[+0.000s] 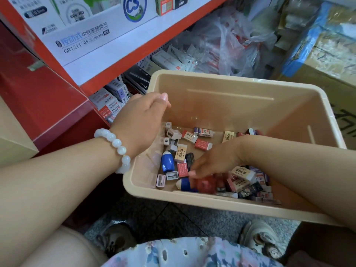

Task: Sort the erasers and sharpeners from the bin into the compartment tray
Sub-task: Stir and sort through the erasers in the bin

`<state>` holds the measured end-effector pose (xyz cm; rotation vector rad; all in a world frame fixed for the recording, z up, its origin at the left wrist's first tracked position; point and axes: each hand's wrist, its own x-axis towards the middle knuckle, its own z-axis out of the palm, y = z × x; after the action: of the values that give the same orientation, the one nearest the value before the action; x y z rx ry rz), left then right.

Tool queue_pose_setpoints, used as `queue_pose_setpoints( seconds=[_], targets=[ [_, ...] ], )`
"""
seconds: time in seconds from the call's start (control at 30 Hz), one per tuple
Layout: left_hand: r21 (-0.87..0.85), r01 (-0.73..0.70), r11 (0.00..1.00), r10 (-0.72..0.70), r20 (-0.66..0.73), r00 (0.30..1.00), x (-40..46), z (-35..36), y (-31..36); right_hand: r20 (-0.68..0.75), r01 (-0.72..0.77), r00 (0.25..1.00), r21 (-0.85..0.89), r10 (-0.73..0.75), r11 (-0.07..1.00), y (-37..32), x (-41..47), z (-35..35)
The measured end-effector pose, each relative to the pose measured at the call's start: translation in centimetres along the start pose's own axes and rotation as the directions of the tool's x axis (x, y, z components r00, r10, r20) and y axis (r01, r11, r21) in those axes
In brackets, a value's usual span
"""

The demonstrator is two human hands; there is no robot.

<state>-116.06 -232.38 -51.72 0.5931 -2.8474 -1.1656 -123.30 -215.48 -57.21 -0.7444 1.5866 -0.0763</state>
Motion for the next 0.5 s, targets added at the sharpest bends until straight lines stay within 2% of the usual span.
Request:
queue_pose_setpoints(
  seconds=[0.1,0.2,0.33,0.5],
  targets=[
    [-0.005,0.004,1.0,-0.004,-0.004,1.0,-0.1,-0.1,0.0,-0.001,0.021,1.0,0.214,-0.021,0.977,-0.6,0.1,0.6],
    [-0.002,-0.007,1.0,0.007,-0.003,1.0,-0.1,-0.1,-0.1,-0.11,0.047,0.994,0.403,-0.002,0.914,-0.4,-0.1,-0.1],
    [-0.005,-0.013,1.0,0.013,0.005,1.0,0.0,-0.1,-0.2,-0.263,0.122,0.964,0.511,0.02,0.851,0.1,-0.7,-1.1],
    [-0.011,-0.014,1.0,0.015,0.019,1.0,0.0,-0.1,-0.3,-0.276,0.189,0.961,0.576,-0.029,0.795,-1.3,0.5,-0.3]
  ],
)
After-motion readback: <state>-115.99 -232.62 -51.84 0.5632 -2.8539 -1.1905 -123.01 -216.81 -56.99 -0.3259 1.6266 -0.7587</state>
